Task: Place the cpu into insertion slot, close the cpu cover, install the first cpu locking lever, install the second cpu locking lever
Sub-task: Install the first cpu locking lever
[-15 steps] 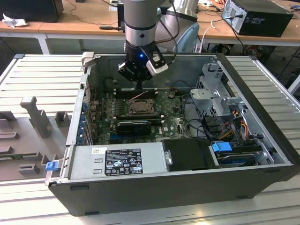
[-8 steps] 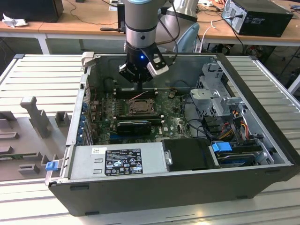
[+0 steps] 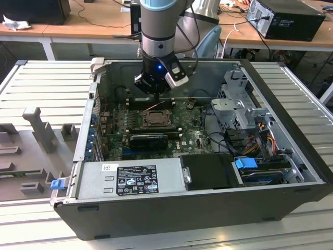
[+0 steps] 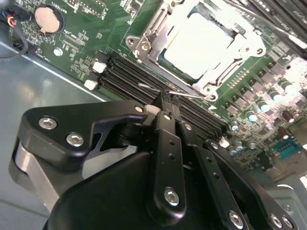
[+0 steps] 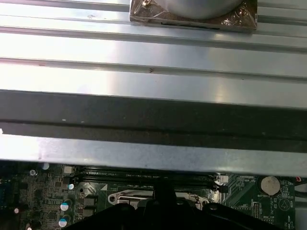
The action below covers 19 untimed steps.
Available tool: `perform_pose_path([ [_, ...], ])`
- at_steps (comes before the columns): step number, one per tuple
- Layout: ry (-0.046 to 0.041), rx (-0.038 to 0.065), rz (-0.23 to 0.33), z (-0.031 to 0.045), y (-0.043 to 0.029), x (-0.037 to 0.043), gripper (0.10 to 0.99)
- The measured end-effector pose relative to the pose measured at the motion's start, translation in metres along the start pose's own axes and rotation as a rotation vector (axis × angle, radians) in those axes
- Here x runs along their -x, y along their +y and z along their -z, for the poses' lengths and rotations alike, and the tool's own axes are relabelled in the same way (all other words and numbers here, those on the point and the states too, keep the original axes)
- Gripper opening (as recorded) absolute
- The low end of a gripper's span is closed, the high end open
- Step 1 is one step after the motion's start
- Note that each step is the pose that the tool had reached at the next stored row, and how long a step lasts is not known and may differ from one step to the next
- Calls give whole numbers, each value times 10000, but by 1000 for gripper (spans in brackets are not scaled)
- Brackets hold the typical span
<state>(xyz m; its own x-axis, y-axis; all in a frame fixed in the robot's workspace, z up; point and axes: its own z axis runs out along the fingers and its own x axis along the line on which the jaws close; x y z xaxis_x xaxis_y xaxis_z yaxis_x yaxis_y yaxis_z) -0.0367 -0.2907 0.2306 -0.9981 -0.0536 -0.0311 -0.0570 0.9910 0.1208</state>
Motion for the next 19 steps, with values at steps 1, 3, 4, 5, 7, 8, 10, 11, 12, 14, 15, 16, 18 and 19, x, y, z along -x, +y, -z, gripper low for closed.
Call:
perform_pose_path([
  [1, 0, 2, 8, -8, 3, 9, 106],
  [3, 2, 1, 24, -28, 3, 36, 106],
  [4, 4, 1, 34, -39, 2, 47, 106],
  [5, 5, 1, 41, -49, 3, 55, 106],
  [7, 7, 2, 62, -73, 5, 72, 106],
  [8, 8, 2, 72, -83, 5, 81, 106],
  [10, 11, 3, 94, -99, 3, 95, 106],
  [11, 12, 3, 105, -109, 2, 100, 106],
  [12, 15, 3, 121, -127, -1, 104, 106],
  [14, 18, 5, 157, -168, -6, 112, 106],
  [15, 20, 4, 166, -182, -8, 115, 106],
  [16, 20, 4, 170, -200, -10, 121, 106],
  [18, 22, -27, 170, -231, -14, 125, 106],
  [19, 24, -54, 172, -240, -16, 126, 106],
])
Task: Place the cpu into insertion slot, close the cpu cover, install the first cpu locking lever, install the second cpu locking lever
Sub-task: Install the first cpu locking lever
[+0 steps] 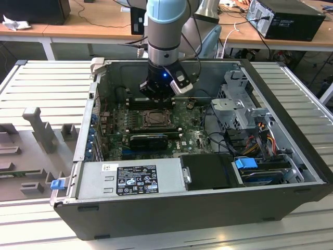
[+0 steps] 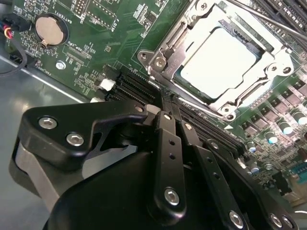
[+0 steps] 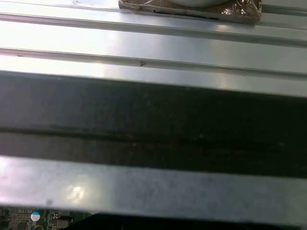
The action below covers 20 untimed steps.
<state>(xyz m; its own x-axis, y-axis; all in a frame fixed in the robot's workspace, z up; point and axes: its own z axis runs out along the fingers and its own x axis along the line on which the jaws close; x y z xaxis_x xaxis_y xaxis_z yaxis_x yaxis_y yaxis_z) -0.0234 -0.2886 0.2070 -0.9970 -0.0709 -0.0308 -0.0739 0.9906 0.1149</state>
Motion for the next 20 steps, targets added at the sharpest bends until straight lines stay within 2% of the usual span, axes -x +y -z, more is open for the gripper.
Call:
perform_pose_path([
  [6, 11, -109, 2, -31, -5, 6, 106],
  [9, 16, -223, 6, -39, -6, 8, 106],
  [17, 19, -220, 4, -62, -10, 6, 106],
  [19, 8, -109, 5, -64, -9, 7, 106],
  [20, 7, -88, 4, -63, -8, 6, 106],
])
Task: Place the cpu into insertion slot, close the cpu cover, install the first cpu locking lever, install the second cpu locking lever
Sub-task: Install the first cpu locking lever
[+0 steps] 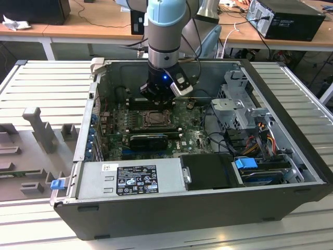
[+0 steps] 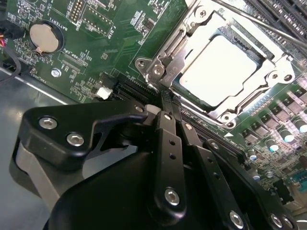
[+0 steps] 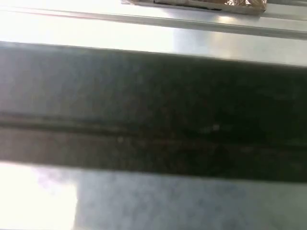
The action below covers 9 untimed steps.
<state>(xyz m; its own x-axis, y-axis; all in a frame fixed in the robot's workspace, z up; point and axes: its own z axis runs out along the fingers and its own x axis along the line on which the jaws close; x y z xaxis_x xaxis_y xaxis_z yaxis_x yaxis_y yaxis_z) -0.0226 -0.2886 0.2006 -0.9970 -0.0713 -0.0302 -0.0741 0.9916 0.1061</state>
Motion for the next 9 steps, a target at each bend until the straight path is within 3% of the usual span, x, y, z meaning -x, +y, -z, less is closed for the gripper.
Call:
perform_pose_path([
  [3, -3, 11, 0, 40, 5, 2, 106],
  [7, 0, 6, 0, 165, 18, 5, 106],
  [9, -2, 10, 2, 179, 17, 6, 106],
])
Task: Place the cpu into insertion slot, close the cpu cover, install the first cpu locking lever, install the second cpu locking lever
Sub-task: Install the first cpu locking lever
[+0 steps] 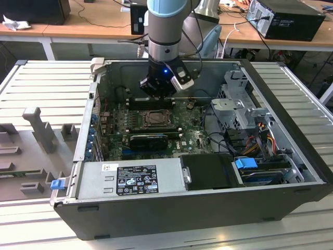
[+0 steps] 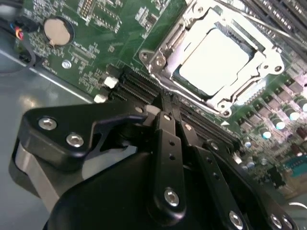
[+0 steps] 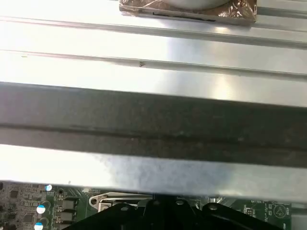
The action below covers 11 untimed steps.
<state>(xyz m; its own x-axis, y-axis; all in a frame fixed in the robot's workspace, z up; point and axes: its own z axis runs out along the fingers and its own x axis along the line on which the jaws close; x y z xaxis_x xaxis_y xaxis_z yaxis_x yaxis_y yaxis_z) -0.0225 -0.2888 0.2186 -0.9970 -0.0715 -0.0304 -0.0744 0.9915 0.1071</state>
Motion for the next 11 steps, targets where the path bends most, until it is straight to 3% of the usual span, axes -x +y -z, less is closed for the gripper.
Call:
perform_pose_path([
  [11, 1, -3, -2, 11, -95, -7, 106],
])
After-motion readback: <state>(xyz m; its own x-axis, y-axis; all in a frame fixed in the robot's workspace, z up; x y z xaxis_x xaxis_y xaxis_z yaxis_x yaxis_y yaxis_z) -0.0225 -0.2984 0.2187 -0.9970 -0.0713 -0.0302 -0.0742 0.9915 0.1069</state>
